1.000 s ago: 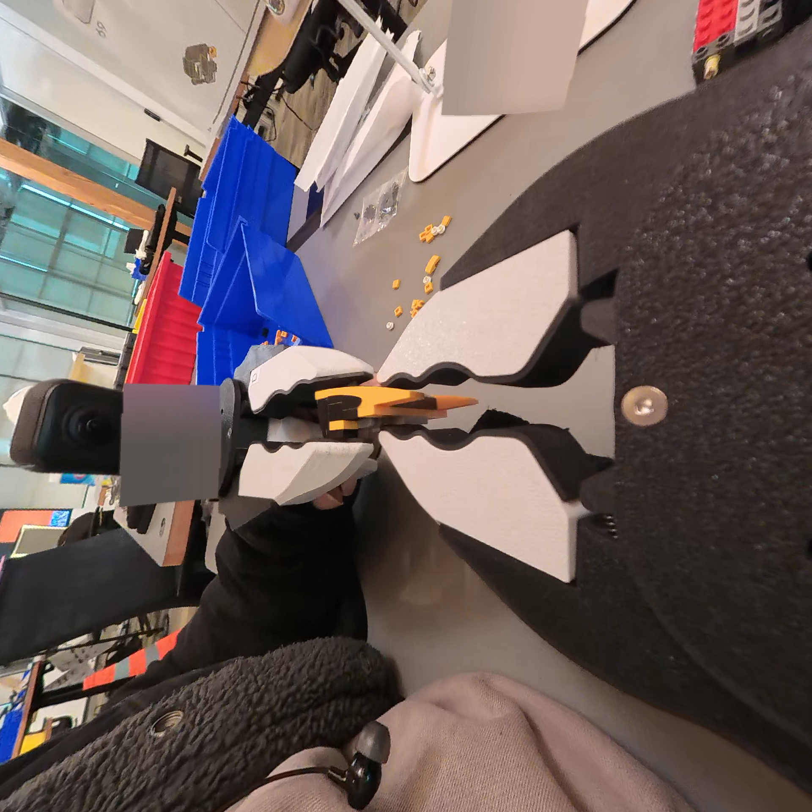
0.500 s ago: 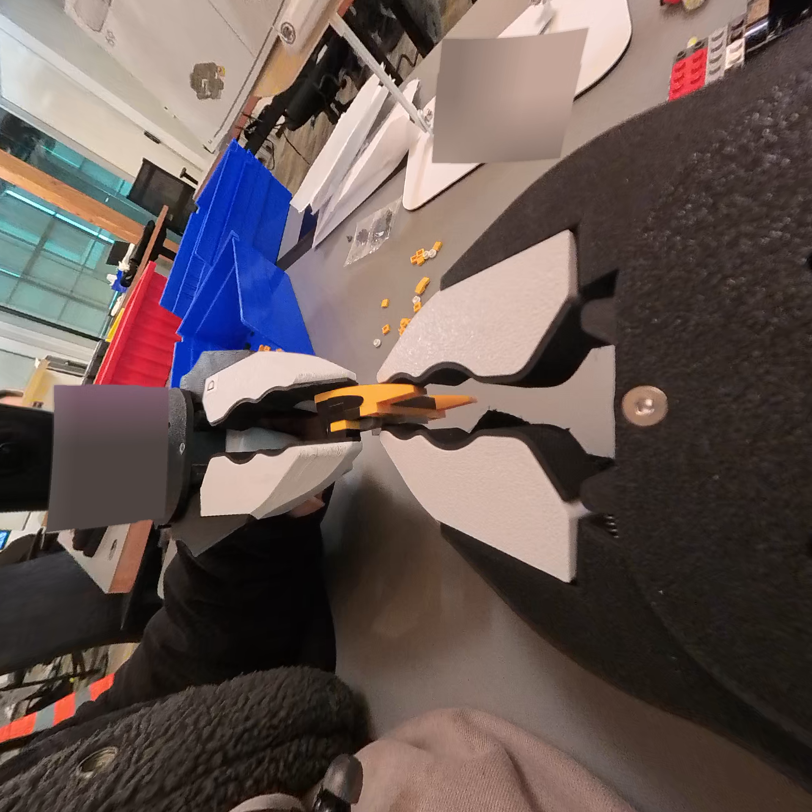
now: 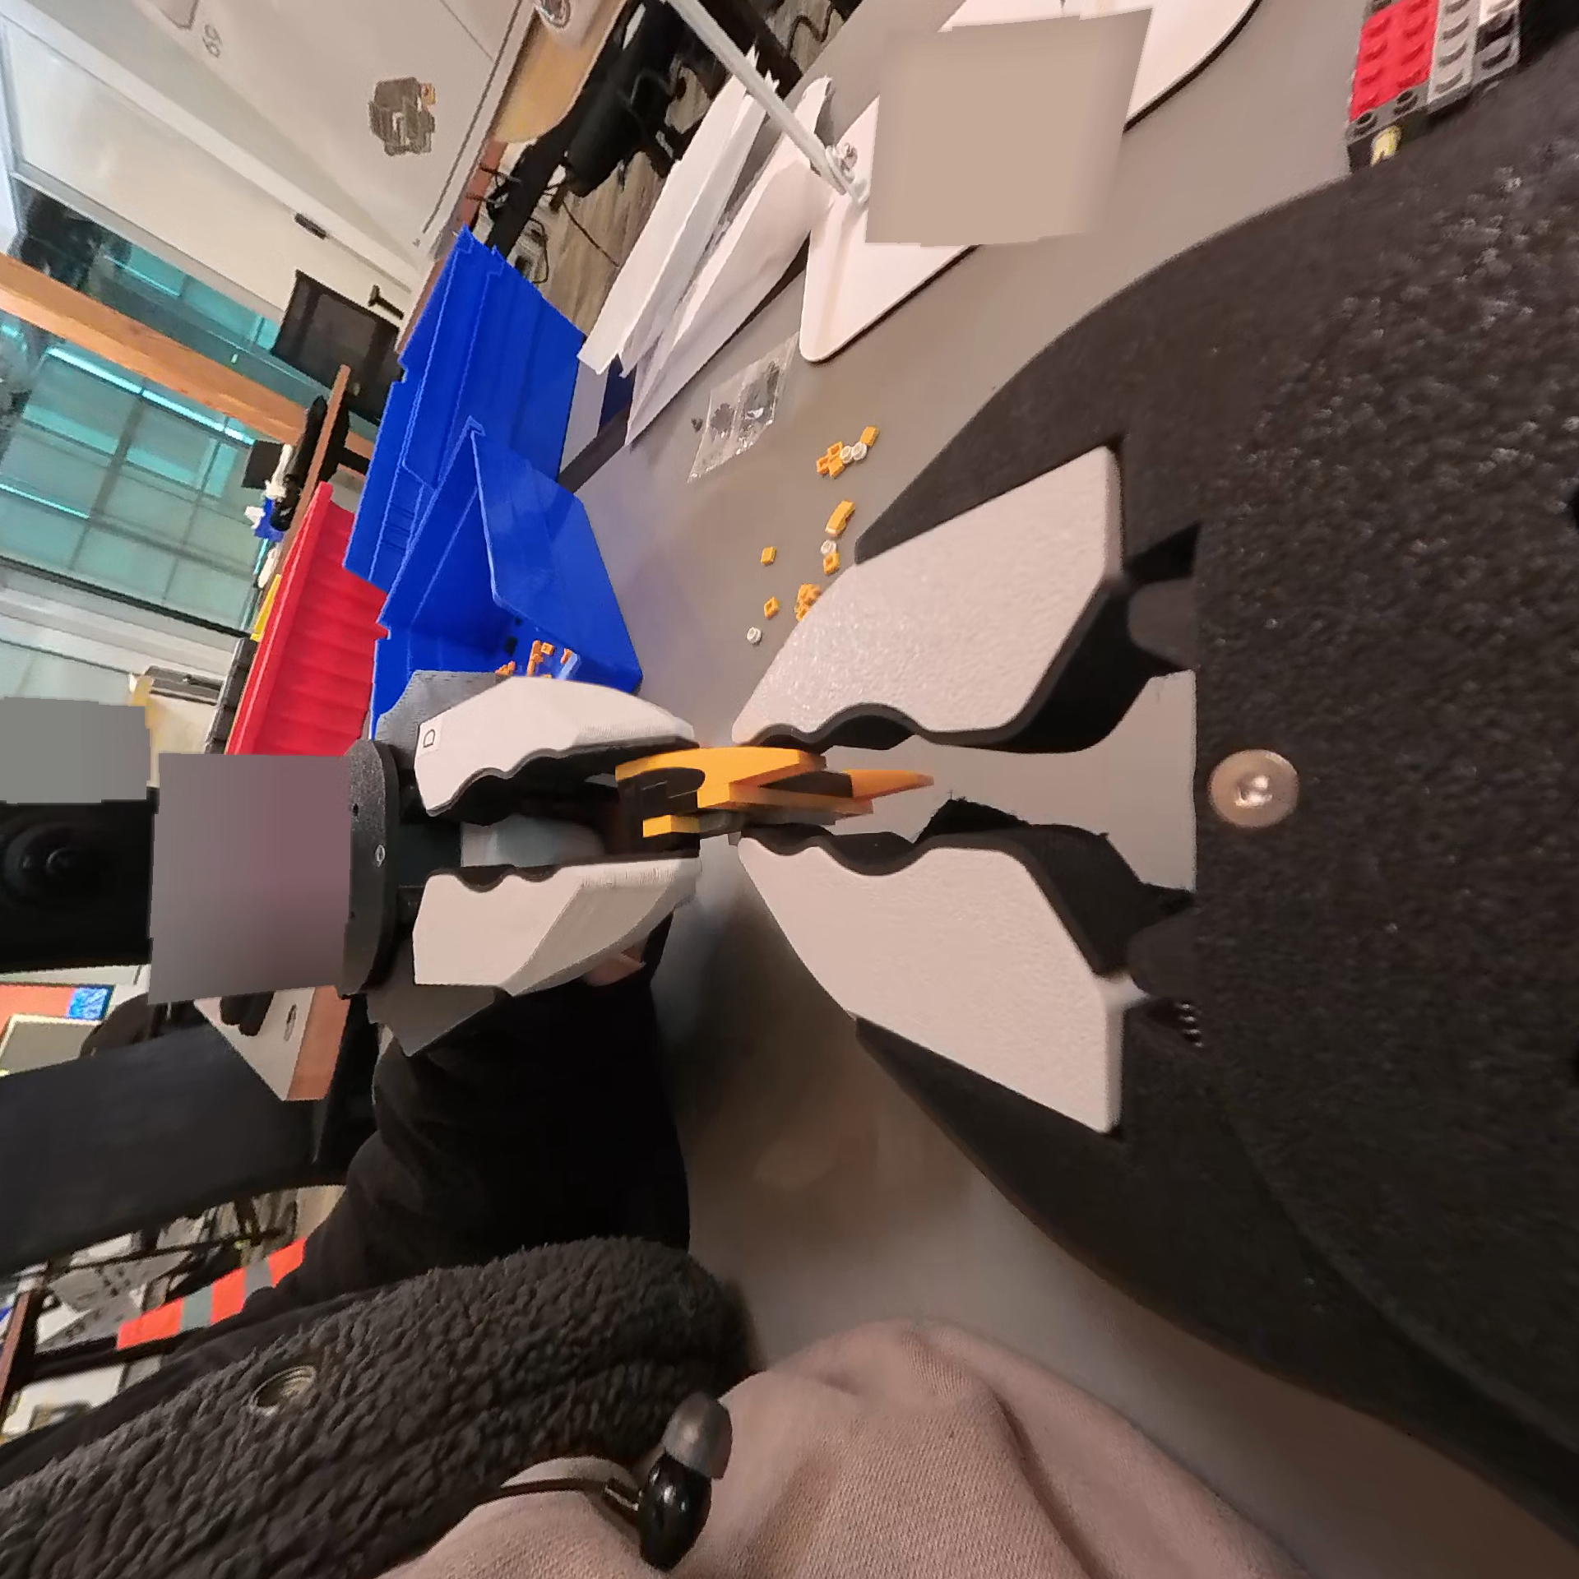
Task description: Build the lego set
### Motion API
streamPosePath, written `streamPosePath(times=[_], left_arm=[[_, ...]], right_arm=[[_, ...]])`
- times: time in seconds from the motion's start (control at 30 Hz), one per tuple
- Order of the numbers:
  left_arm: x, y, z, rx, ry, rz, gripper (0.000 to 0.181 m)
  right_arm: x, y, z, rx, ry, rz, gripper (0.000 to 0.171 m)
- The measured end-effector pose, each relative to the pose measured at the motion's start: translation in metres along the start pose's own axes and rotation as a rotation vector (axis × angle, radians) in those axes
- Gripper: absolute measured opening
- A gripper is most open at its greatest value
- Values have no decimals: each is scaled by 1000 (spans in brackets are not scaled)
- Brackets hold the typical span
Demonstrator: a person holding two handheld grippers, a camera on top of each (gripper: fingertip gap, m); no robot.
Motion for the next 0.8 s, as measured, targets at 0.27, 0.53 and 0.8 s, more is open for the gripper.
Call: streamPosePath(times=[0.27,0.53,0.8], left_arm=[[2,0,1,-31,18,33,29],[3,2,-3,-24,-29,-1,20],[0,-21,-19,338,48,-93,62]], right_arm=[[2,3,0,-4,10,-10,15],[0,0,-2,14,5,1,15],[6,6,-3,212,-43,-151,14]])
Point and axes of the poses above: each gripper's, where its closed fingertips meet, x back along the fingers, z out of its top, y = z × x across the jaws, the point moved 6 cm from there along x, back along the fingers, and after that the axes turned 8 degrees about -y, right-handed, at the moved point
